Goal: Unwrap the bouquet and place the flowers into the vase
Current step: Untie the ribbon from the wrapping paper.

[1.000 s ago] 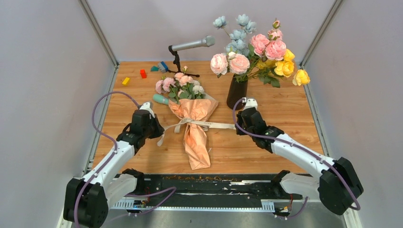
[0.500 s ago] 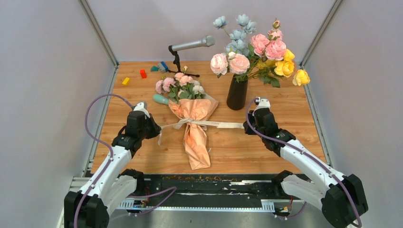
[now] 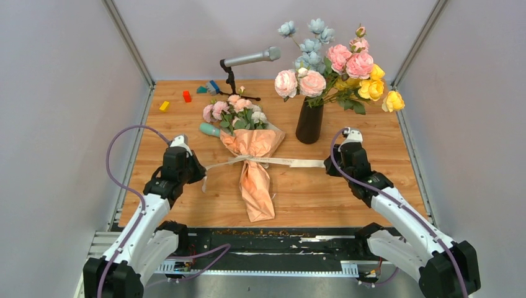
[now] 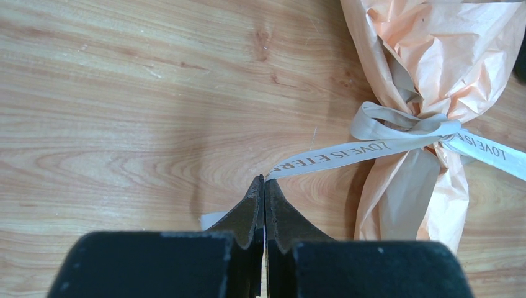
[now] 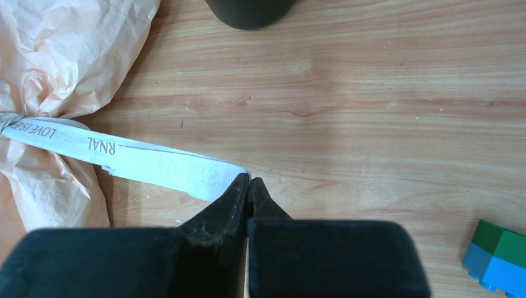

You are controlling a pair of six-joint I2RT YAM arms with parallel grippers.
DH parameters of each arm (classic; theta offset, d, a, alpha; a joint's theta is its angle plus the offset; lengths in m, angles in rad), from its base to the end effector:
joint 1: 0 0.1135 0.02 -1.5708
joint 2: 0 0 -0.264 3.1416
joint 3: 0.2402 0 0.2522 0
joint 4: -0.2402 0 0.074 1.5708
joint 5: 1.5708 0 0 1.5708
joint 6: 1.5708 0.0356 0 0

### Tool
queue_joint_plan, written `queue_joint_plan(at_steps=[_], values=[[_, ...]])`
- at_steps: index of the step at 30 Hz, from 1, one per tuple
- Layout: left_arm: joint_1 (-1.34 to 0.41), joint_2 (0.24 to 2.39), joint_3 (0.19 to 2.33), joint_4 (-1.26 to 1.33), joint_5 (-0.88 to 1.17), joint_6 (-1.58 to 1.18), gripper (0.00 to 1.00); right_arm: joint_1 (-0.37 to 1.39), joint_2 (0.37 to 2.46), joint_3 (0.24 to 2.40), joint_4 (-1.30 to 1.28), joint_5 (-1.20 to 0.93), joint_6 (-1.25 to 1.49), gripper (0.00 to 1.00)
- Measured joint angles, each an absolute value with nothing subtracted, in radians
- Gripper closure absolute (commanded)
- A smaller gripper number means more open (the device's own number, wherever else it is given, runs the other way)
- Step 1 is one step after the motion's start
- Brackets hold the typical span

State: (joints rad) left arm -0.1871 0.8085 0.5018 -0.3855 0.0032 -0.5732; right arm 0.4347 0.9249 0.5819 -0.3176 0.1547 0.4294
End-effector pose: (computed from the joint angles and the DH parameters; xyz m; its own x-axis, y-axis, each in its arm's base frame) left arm 0.1707 -0.0324 0.2177 -0.6291 -0.4329 -0.6457 -0.1818 0.8895 -0.4192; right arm 0.1821 0.0785 0.2315 -0.6333 0.1595 -0.7573 -0.0463 0.9690 0.2428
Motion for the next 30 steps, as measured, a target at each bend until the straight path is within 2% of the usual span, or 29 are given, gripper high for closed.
queue_joint_plan(at_steps=[30], values=[[-0.106, 0.846, 0.56, -0.439, -0.039, -0.54, 1.0, 0.36, 0.828, 0.551, -0.334, 0.121, 0.43, 1.0]])
